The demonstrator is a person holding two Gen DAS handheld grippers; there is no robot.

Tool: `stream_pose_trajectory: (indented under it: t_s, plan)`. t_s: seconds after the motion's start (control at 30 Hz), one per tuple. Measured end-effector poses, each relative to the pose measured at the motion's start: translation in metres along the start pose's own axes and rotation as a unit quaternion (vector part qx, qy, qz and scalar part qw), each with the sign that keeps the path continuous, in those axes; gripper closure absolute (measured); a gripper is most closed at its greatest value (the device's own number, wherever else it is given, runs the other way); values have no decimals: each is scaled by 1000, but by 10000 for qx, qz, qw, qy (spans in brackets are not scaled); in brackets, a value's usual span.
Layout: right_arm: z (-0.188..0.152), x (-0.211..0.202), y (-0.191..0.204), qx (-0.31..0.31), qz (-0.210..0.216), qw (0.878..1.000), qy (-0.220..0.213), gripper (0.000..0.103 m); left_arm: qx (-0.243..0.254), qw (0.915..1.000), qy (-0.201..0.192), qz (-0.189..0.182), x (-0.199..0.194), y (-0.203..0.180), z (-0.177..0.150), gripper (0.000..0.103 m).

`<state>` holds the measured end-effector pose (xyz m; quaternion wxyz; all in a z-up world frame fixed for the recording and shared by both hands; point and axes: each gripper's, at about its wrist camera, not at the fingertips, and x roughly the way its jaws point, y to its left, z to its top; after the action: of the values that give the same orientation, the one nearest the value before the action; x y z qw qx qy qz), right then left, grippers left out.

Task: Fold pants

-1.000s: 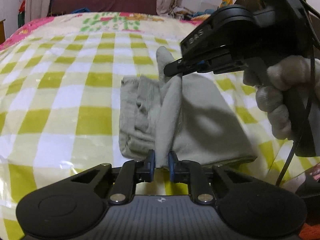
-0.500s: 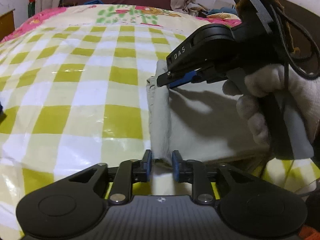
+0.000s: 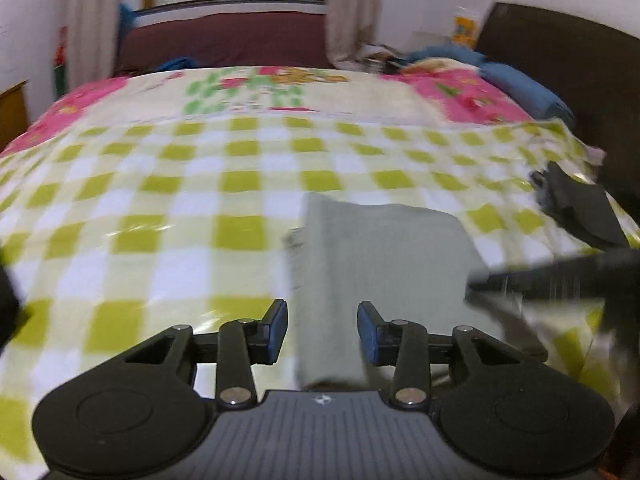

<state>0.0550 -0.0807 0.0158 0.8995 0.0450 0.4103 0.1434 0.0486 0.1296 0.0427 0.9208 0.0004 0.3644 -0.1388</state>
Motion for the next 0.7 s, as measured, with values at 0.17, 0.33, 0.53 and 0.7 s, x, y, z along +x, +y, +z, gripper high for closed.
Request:
stream_pose_trajectory:
  t_s: [0.17,0.33,0.53,0.7]
  plan:
    - [-30,-4,-5,-432,-203,9988,102,68,276,9962,789,248,35,-6,-15,45]
    - [-14,-14,-42,493,-12,9982,-352,64,426,9972,414,457,15,-4,2,43]
    - [-4,15,-69,1232,252,9917,-260,62,388,9982,269,369,36,-10,27,41]
    - [-11,25,-70,1378,532,9889,-148,60,748,9906,654,945,80,-1,12,32]
